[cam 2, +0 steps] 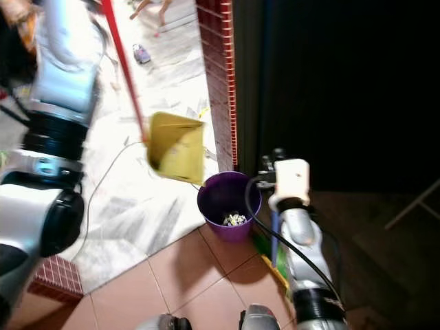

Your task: Sweep floor

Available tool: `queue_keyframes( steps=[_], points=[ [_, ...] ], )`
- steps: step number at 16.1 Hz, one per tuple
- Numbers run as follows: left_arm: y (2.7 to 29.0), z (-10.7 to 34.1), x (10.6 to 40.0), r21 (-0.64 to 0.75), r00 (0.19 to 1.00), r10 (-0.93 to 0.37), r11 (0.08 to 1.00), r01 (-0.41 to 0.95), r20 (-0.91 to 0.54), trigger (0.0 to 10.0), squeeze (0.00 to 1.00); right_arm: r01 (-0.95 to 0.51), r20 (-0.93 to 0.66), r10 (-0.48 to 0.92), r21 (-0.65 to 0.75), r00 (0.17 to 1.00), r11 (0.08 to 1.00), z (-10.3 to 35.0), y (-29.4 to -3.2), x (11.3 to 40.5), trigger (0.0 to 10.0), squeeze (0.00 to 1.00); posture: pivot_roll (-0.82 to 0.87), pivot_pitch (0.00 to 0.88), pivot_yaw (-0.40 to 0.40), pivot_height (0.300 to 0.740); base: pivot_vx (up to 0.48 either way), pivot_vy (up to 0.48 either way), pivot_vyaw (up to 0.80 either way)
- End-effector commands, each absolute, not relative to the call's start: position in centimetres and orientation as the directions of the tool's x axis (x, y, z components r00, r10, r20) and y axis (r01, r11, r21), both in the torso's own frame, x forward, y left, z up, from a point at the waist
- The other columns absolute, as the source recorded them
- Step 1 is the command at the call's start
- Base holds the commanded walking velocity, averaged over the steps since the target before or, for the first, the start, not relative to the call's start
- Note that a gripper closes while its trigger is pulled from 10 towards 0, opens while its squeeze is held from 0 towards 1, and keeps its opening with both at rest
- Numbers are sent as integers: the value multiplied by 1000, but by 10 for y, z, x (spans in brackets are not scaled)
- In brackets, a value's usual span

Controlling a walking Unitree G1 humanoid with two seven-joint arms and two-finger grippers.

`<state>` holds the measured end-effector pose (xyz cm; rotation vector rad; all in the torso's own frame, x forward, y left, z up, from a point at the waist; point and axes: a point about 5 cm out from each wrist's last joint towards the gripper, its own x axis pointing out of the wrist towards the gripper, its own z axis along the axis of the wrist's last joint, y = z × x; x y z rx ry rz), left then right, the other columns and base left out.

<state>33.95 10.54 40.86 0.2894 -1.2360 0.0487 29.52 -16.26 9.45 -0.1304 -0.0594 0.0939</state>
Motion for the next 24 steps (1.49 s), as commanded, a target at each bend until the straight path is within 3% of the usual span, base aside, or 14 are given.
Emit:
queue_keyframes(
  steps=[1, 2, 6, 7, 9, 11, 15, 18, 24],
  points=[
    [113, 411, 332, 238, 307, -153, 935, -263, 939, 10000, 0, -128, 37, 132, -91, 991, 988, 88, -150, 297, 10000, 0, -97, 0, 75, 740, 0, 0, 0],
    [123, 377, 338, 262, 428, -131, 929, -263, 894, 10000, 0, -144, 26, 147, -87, 989, 986, 86, -145, 300, 10000, 0, -89, 0, 71, 740, 0, 0, 0],
    [120, 293, 330, 330, 637, -117, 917, -225, 762, 10000, 0, -156, 14, 157, -74, 987, 985, 78, -143, 302, 10000, 0, -70, 0, 55, 740, 0, 0, 0],
    [117, 258, 330, 325, 736, -91, 928, -181, 671, 10000, 0, -167, 11, 168, -65, 986, 984, 77, -142, 302, 10000, 0, -68, 0, 51, 740, 0, 0, 0],
    [117, 207, 331, 294, 855, -38, 946, -136, 518, 10000, 0, -186, 15, 187, -53, 982, 981, 78, -138, 304, 10000, 0, -70, 0, 50, 740, 0, 0, 0],
    [125, 168, 333, 290, 920, 25, 946, -149, 391, 10000, 0, -213, 23, 213, -18, 977, 977, 78, -134, 304, 10000, 0, -73, 0, 51, 740, 0, 0, 0],
    [138, 119, 328, 243, 973, 118, 956, -165, 196, 10000, 0, -234, 53, 233, 18, 971, 972, 83, -130, 305, 10000, 0, -97, 0, 65, 740, 0, 0, 798],
    [134, 106, 325, 214, 979, 124, 964, -157, 160, 10000, 0, -240, 55, 239, 18, 969, 971, 83, -133, 305, 10000, 0, -106, 0, 61, 740, 0, 0, 771],
    [125, 97, 320, 179, 984, 123, 973, -145, 130, 10000, 0, -238, 46, 237, 20, 970, 971, 82, -135, 305, 10000, 0, -112, 0, 61, 740, -169, 0, 0]
  ],
)
